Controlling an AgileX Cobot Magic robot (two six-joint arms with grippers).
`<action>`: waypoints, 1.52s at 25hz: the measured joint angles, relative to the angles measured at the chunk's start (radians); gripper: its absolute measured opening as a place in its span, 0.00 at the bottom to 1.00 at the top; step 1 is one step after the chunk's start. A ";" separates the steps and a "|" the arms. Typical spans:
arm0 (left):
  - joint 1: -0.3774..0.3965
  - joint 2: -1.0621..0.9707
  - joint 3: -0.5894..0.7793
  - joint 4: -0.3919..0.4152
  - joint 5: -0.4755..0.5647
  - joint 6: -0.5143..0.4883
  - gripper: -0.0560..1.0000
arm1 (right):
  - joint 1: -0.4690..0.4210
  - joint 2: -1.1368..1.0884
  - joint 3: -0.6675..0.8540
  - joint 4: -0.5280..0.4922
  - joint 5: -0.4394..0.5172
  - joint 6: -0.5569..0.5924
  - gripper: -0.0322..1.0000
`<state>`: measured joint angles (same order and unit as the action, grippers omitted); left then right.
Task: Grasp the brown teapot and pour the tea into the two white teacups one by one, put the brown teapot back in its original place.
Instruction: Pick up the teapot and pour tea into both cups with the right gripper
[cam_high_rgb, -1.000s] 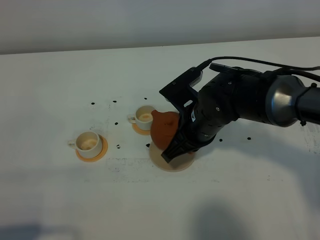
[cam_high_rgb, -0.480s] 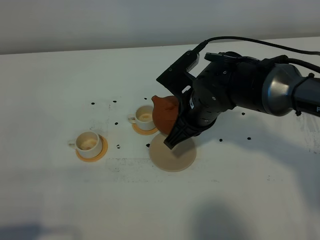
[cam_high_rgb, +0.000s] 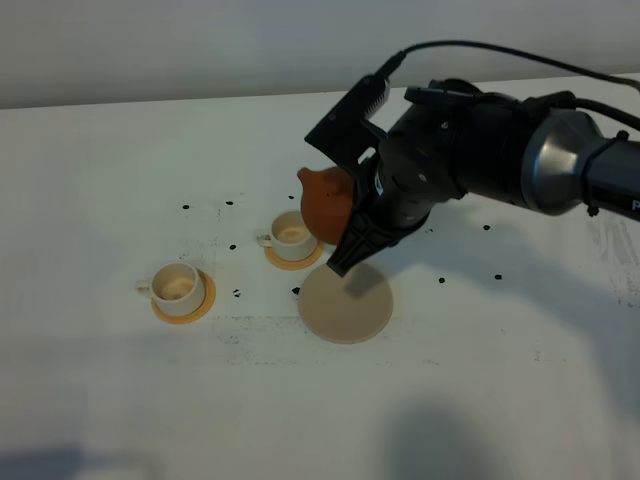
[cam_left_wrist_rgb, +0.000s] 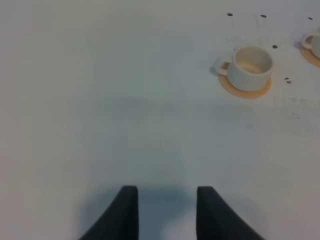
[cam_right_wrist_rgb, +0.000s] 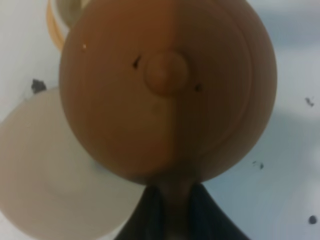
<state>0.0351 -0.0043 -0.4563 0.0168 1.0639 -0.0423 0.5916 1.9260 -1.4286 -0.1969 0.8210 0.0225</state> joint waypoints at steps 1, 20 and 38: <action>0.000 0.000 0.000 0.000 0.000 0.000 0.34 | -0.002 0.000 -0.013 -0.002 0.006 -0.005 0.12; 0.000 0.000 0.000 0.000 0.000 0.000 0.34 | -0.023 0.023 -0.065 -0.129 0.048 -0.053 0.12; 0.000 0.000 0.000 0.000 0.000 0.001 0.34 | 0.043 0.076 -0.060 -0.204 0.053 -0.113 0.12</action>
<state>0.0351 -0.0043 -0.4563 0.0168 1.0639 -0.0412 0.6347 2.0022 -1.4890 -0.4005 0.8743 -0.0902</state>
